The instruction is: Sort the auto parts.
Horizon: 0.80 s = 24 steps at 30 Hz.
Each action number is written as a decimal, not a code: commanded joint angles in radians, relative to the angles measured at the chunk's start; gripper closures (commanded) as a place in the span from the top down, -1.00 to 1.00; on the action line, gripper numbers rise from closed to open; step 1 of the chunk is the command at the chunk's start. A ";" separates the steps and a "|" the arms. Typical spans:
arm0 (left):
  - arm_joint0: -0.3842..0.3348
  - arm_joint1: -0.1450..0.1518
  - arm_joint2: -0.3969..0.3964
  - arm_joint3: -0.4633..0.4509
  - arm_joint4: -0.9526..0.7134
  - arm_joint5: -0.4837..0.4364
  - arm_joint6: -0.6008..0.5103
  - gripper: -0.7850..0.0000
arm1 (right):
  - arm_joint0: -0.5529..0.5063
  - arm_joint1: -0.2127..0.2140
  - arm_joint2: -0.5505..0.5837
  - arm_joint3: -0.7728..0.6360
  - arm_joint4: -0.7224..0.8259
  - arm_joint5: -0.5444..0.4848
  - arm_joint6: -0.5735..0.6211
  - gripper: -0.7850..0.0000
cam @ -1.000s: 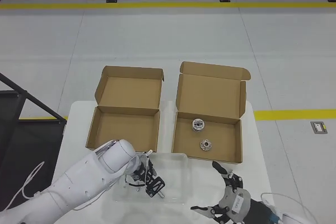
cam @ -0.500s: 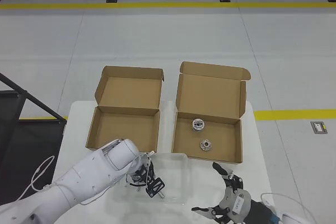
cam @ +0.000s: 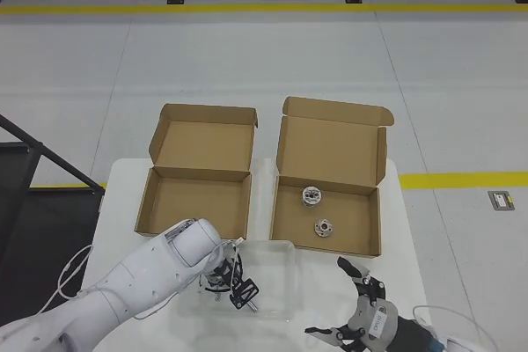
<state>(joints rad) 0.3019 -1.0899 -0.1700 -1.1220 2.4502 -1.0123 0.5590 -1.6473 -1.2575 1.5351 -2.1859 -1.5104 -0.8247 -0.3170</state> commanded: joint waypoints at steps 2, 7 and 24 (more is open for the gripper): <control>0.000 -0.006 0.000 0.015 0.009 0.000 0.011 -0.38 | -0.003 0.004 -0.001 0.001 -0.001 0.002 -0.005 1.00; 0.000 -0.015 0.000 0.031 0.013 0.000 0.013 -0.78 | -0.010 0.010 -0.002 -0.004 -0.007 0.009 -0.014 1.00; -0.026 0.073 -0.017 -0.186 -0.068 0.000 -0.060 -1.00 | 0.010 0.026 -0.046 -0.001 -0.013 0.031 -0.014 1.00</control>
<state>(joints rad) 0.2763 -1.0329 -0.1822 -1.2749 2.3926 -1.0123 0.5122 -1.6433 -1.2320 1.4944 -2.1888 -1.5243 -0.7935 -0.3347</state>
